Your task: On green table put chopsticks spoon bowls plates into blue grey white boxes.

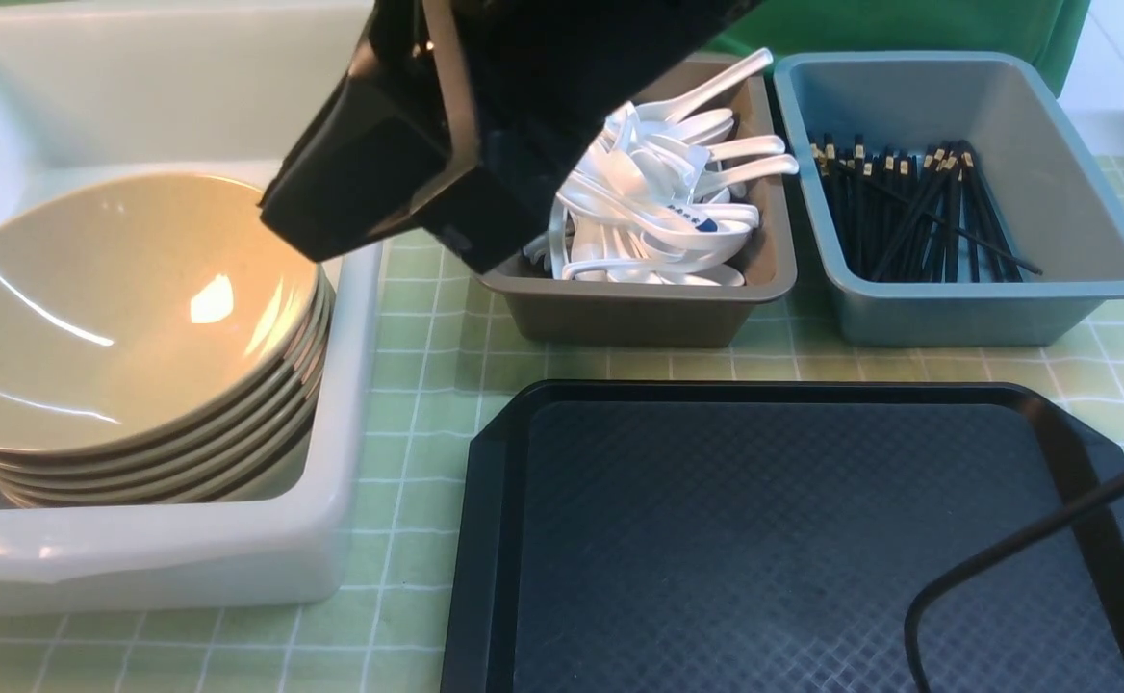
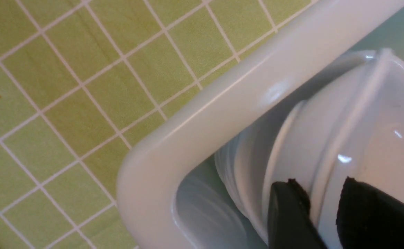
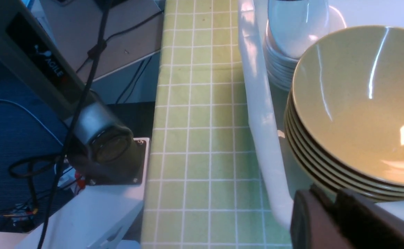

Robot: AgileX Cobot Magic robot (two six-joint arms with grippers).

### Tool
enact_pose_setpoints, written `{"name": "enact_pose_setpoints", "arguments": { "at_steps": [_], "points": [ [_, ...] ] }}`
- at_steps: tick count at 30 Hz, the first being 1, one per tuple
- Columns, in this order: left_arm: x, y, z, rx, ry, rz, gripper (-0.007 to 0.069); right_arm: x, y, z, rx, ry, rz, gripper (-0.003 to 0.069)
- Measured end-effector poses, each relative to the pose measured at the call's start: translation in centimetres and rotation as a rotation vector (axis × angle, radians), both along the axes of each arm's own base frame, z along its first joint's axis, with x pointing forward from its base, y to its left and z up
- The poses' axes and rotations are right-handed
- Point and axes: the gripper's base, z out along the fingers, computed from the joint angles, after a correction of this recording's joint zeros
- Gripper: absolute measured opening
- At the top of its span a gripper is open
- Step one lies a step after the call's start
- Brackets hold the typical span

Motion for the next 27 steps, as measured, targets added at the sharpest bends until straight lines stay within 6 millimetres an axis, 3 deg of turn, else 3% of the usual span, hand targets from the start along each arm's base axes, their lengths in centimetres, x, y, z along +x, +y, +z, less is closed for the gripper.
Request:
{"name": "enact_pose_setpoints", "arguments": {
  "at_steps": [8,12,15,18,19,21,24,27],
  "points": [
    [0.0,0.0,0.2,0.012,0.001,0.000,0.0511,-1.9,-1.7,2.3,0.034,-0.040,0.013,0.0110],
    [-0.2,-0.6,1.8,0.057,-0.028,-0.020,0.0593,-2.4,-2.5,2.7,0.003,-0.067,0.008,0.0110],
    [-0.5,-2.6,4.0,0.101,-0.092,-0.077,0.0601,-1.7,-3.5,2.5,-0.082,-0.122,-0.098,0.0111],
    [0.6,-7.8,6.3,0.087,-0.223,-0.322,0.0593,0.2,-5.4,2.2,-0.185,-0.152,-0.309,0.0114],
    [0.6,-8.2,6.5,0.088,-0.233,-0.345,0.0592,0.5,-5.7,2.2,-0.194,-0.158,-0.329,0.0114],
    [1.8,-12.7,7.4,0.072,-0.307,-0.583,0.0575,1.6,-7.3,2.4,-0.216,-0.163,-0.434,0.0118],
    [2.6,-18.1,7.8,0.072,-0.348,-0.826,0.0503,2.4,-10.1,3.3,-0.203,-0.157,-0.563,0.0120],
    [2.3,-22.7,8.1,0.083,-0.365,-1.018,0.0386,1.4,-13.3,4.6,-0.180,-0.170,-0.672,0.0123]
  ]
}}
